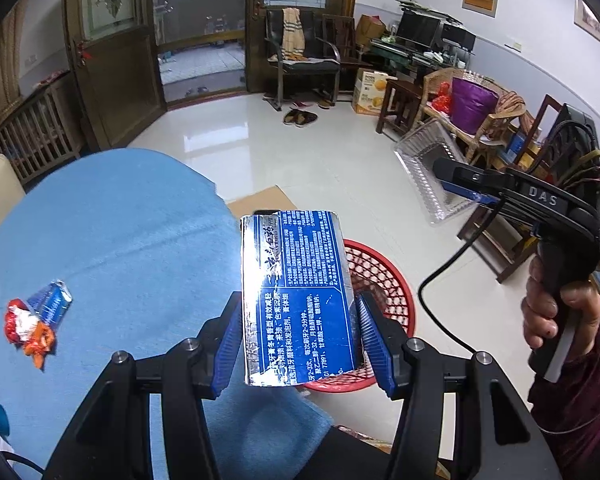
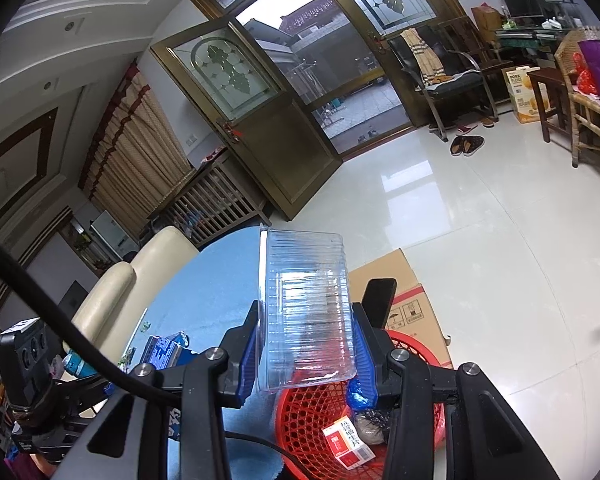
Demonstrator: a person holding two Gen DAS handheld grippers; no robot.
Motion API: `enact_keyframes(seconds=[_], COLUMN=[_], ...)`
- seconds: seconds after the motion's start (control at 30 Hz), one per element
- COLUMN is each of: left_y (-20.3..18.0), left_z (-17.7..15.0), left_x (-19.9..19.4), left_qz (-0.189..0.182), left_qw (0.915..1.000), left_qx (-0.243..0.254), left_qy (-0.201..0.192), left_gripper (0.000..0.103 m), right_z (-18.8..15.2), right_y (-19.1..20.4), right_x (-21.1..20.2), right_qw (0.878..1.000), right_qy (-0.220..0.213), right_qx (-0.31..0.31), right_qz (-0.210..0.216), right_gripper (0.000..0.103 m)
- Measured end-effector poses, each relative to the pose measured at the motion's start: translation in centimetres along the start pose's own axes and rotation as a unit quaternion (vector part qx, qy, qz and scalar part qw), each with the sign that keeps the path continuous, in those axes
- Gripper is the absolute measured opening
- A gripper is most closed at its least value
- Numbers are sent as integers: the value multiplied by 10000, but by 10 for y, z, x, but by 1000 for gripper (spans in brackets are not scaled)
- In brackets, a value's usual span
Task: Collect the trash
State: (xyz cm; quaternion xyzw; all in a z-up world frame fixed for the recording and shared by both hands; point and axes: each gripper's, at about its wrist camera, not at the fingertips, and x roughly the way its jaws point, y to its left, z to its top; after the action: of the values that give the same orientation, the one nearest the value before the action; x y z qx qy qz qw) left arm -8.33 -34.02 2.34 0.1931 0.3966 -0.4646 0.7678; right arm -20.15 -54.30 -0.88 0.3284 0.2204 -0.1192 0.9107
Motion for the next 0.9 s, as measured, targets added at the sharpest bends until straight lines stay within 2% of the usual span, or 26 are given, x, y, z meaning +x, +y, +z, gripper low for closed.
enact_keyframes(seconds=[0.27, 0.47, 0.57, 0.63, 0.7, 0.8, 0.9], left_y=[-1, -5, -7, -7, -6, -5, 0], left_z=[-3, -2, -3, -4, -4, -6, -9], left_x=[23, 36, 40, 43, 44, 45, 41], left_qz=[-273, -390, -397, -421, -437, -419, -385], left_qw=[9992, 9987, 9987, 9986, 9985, 9986, 9987], left_qx=[-125, -125, -92, -98, -115, -121, -155], left_qy=[280, 306, 312, 295, 316, 312, 287], left_gripper=[58, 59, 62, 64, 66, 66, 66], right_z=[-6, -14, -19, -20, -19, -19, -18], right_y=[-15, -29, -34, -38, -43, -49, -48], right_x=[17, 32, 38, 40, 41, 40, 36], right_qw=[9994, 9977, 9968, 9961, 9949, 9938, 9948], right_qy=[234, 490, 597, 641, 691, 653, 586], right_qx=[200, 407, 479, 577, 729, 899, 827], right_qz=[-179, -217, -226, -202, -81, 52, -11], right_gripper=[44, 44, 46, 50, 65, 67, 67])
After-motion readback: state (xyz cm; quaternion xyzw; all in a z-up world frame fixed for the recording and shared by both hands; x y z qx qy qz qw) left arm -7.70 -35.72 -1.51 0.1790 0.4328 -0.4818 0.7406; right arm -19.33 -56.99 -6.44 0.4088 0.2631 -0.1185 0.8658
